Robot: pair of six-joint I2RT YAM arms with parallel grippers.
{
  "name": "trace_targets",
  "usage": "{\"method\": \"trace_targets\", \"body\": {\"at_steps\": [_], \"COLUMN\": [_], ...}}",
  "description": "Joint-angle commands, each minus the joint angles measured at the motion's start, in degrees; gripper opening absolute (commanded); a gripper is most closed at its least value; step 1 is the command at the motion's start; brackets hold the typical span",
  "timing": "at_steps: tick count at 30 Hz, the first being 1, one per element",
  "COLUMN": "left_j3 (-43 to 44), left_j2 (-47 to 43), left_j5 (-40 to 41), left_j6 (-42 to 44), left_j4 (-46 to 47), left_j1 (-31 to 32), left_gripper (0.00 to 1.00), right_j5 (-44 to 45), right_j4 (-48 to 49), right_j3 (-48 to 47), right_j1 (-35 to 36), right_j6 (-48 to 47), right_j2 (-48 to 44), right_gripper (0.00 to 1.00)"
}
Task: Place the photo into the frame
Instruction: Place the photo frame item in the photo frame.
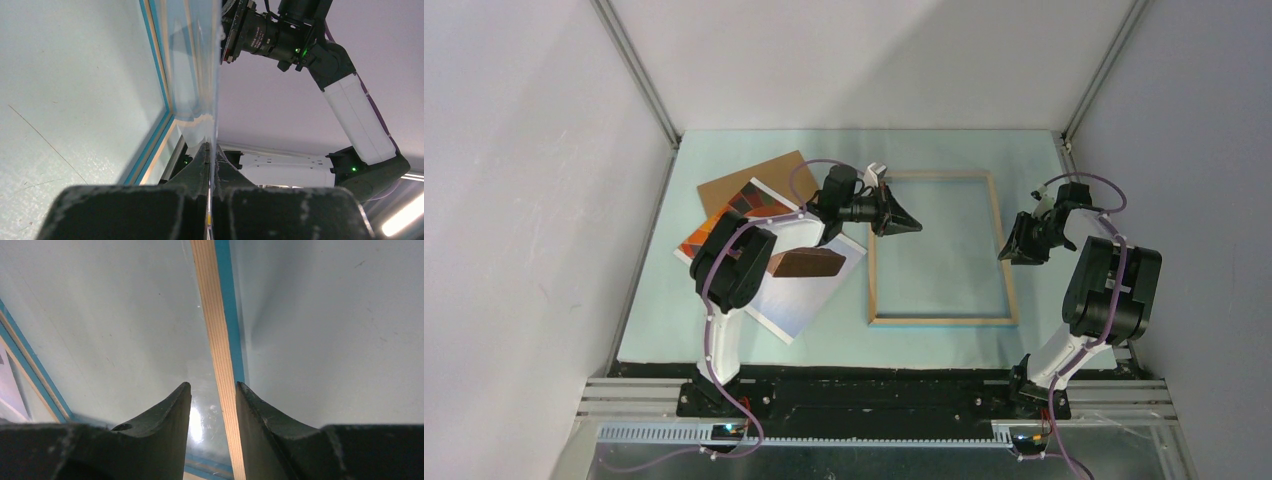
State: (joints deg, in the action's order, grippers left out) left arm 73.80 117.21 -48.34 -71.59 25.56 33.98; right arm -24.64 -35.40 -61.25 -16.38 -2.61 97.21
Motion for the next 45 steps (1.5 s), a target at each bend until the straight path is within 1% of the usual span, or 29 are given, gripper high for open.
{"method": "trace_targets", "body": {"at_steps": [1,12,45], "left_j3": [-1.0,-1.8,1.1], "left_j2": [-1.9,-0.6,-0.1], "left_j5": [-1.1,0.0,-2.9], "left_j6": [0.3,1.6,0.3], "left_j4": [2.7,2.0,4.2], "left_j1": [0.8,0.8,1.0], "left_gripper": [0.00,0.00,0.00], "right_j5": [-1.2,-1.0,-2.1], "right_j4": [-0.1,0.3,0.5], "right_j3": [-0.9,-0.9,-0.9], "right_j1": [-0.5,-0.5,-0.7], "right_j6": [-0.8,-0.8,-0.4], "right_j2": [0.5,1.1,2.8], "right_gripper": [0.43,0.43,0.43]}}
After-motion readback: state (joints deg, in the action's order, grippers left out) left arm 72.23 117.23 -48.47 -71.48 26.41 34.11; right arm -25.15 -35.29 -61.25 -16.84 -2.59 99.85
